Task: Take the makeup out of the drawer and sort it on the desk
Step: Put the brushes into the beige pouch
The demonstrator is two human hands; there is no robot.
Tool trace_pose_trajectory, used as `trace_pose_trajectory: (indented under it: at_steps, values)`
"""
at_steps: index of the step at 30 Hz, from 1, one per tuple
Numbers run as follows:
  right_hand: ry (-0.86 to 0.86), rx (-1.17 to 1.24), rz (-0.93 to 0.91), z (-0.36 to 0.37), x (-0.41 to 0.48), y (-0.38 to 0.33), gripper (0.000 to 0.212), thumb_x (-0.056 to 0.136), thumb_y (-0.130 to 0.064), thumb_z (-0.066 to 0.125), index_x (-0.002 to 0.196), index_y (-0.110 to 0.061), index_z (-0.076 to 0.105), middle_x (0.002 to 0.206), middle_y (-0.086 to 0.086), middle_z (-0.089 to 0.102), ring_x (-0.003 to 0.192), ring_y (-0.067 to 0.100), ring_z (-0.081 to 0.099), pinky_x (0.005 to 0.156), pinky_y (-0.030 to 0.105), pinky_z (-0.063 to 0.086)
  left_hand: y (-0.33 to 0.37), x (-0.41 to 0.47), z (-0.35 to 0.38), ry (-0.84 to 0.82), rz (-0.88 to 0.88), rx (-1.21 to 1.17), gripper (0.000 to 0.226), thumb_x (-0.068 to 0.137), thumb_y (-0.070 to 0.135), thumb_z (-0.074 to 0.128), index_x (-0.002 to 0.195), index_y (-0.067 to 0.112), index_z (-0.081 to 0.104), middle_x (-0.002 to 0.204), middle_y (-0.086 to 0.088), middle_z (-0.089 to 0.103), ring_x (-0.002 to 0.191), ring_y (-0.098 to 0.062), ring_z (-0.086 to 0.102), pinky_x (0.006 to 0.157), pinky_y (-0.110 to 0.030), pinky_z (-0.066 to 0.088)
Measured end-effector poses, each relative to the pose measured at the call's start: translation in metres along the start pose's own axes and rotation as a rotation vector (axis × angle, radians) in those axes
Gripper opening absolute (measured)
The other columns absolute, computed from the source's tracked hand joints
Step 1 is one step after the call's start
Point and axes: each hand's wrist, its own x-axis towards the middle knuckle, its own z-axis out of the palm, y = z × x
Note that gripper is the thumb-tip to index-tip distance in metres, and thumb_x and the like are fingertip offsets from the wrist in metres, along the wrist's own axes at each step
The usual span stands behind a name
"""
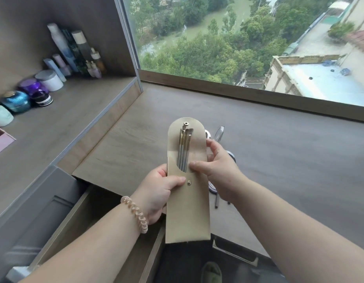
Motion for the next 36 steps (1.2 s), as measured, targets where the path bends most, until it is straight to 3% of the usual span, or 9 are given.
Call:
trace_pose_trajectory:
  at_steps: [3,6,10,14,21,28,33,36]
  values:
    - [0.078,0.002,-0.005,0.004,-0.019,0.008,0.05,0.079,0.006,0.066,0.113,-0.028,0.051,0.092,0.009,0.072,0.079,0.021,0.07,0.072,0.036,0.057,-0.008,-0.005,-0.006,-0.042,-0.018,0.032,0.017,0.088,0.001,0.056,0.101,0.005,0.066,0.085,-0.013,0.072,0.074,-0.023,0.068,0.068,-0.035,0.057]
    - [0.087,0.038,0.032,0.005,-0.041,0.024,0.056,0.079,0.001,0.07,0.123,-0.023,0.047,0.091,0.011,0.073,0.079,0.023,0.07,0.068,0.034,0.053,-0.02,-0.013,-0.011,-0.081,-0.044,0.015,0.016,0.089,0.002,0.056,0.1,0.003,0.067,0.086,-0.016,0.072,0.073,-0.023,0.069,0.065,-0.032,0.058]
    - [0.114,0.067,0.092,0.001,-0.069,0.044,0.059,0.078,0.005,0.069,0.124,-0.025,0.046,0.097,0.017,0.072,0.084,0.031,0.07,0.069,0.037,0.054,-0.039,-0.019,-0.009,-0.114,-0.086,0.049,0.017,0.086,0.002,0.06,0.101,-0.003,0.067,0.096,-0.022,0.071,0.079,-0.028,0.069,0.068,-0.034,0.058]
    - [0.251,0.04,0.099,-0.014,-0.09,0.057,0.06,0.079,0.011,0.064,0.127,-0.02,0.045,0.098,0.015,0.072,0.086,0.03,0.07,0.072,0.044,0.057,-0.052,-0.023,0.008,-0.188,-0.109,0.132,0.015,0.085,-0.001,0.061,0.098,0.001,0.068,0.094,-0.019,0.073,0.078,-0.025,0.07,0.061,-0.029,0.057]
    - [0.446,-0.087,0.159,-0.057,-0.121,0.069,0.063,0.076,-0.001,0.069,0.128,-0.026,0.044,0.097,0.012,0.072,0.084,0.029,0.071,0.078,0.05,0.057,-0.071,-0.019,0.052,-0.297,-0.182,0.345,0.027,0.082,-0.005,0.053,0.102,0.011,0.064,0.095,-0.012,0.072,0.085,-0.028,0.07,0.076,-0.046,0.057]
    - [0.532,-0.099,0.161,-0.118,-0.154,0.069,0.059,0.079,-0.003,0.069,0.126,-0.029,0.044,0.098,0.008,0.072,0.084,0.023,0.071,0.071,0.039,0.058,-0.088,-0.015,0.111,-0.374,-0.188,0.423,0.033,0.082,-0.004,0.057,0.11,0.013,0.058,0.101,-0.015,0.07,0.082,-0.028,0.071,0.062,-0.039,0.059]
    - [0.57,-0.13,0.165,-0.184,-0.175,0.072,0.061,0.077,-0.009,0.072,0.125,-0.032,0.043,0.099,0.01,0.07,0.085,0.022,0.071,0.079,0.046,0.057,-0.101,-0.017,0.178,-0.375,-0.138,0.519,0.03,0.083,-0.001,0.061,0.108,0.015,0.059,0.076,-0.005,0.066,0.056,-0.016,0.068,0.049,-0.028,0.054]
    - [0.601,-0.166,0.161,-0.231,-0.189,0.07,0.06,0.076,-0.009,0.072,0.126,-0.028,0.044,0.095,0.011,0.069,0.084,0.021,0.07,0.077,0.038,0.056,-0.115,-0.017,0.226,-0.366,-0.11,0.546,0.029,0.084,0.0,0.062,0.107,0.016,0.059,0.068,0.0,0.062,0.05,-0.013,0.065,0.046,-0.026,0.052]
